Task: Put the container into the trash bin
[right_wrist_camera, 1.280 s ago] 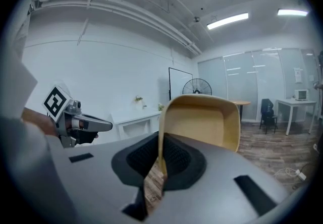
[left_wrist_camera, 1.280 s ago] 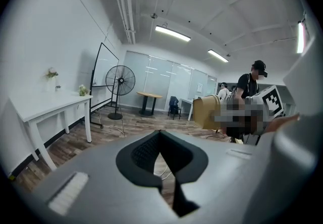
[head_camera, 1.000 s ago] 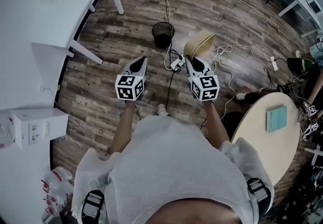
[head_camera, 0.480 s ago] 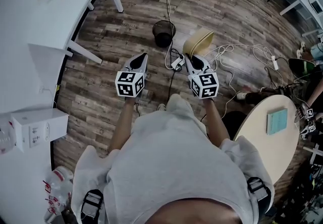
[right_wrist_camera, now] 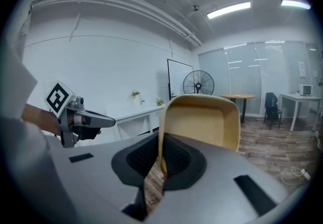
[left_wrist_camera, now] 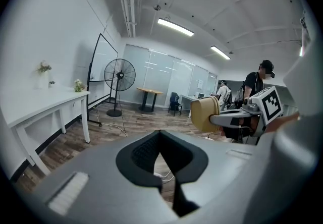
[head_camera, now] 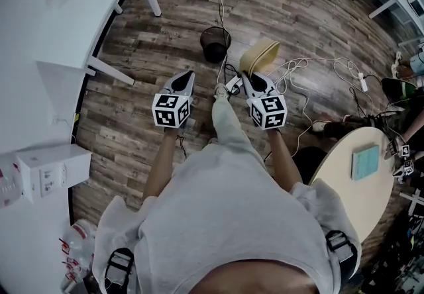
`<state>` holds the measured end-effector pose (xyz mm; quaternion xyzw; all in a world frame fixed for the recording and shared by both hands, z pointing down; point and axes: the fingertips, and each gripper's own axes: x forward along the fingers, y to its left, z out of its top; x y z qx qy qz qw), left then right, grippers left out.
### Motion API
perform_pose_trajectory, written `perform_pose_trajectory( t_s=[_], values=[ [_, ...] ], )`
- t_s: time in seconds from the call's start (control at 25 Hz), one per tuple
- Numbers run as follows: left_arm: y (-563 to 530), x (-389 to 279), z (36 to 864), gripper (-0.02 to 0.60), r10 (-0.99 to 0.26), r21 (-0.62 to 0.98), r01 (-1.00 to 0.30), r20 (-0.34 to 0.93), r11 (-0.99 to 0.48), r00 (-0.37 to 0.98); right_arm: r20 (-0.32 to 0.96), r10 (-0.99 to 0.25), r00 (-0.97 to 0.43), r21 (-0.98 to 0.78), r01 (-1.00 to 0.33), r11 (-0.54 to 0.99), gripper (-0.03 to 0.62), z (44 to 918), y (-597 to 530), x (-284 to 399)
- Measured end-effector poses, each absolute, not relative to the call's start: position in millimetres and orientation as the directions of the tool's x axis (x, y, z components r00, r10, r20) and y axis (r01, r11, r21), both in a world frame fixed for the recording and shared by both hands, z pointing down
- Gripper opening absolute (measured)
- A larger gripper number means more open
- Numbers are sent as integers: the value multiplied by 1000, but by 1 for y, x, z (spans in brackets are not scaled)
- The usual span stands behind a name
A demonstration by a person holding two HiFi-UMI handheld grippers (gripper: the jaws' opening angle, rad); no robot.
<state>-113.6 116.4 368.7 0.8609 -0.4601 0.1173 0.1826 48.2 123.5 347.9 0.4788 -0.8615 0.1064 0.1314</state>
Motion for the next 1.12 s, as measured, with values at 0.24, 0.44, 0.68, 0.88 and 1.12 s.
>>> perform_pose_trajectory(
  t_s=[0.24,0.44,0.68,0.88,1.12],
  values=[
    [65,-117,370,11,-750,202,-839,378,-505,542,332,-790,-516,-65,-848,526,29,353,75,45],
    [16,-105,376,11,-736,202,-833,392,-516,551,339,-789,-513,-75,-850,521,29,358,27,52],
    [-45,-91,374,11,-725,222,-828,403,-515,559,356,-778,-518,-77,-846,528,29,354,-34,64],
    [-98,-84,369,11,-727,220,-832,407,-509,553,352,-775,-525,-83,-842,533,29,348,-86,69],
    [-149,-73,370,11,-724,222,-836,421,-502,547,352,-763,-541,-87,-831,549,29,345,-140,74]
  ],
)
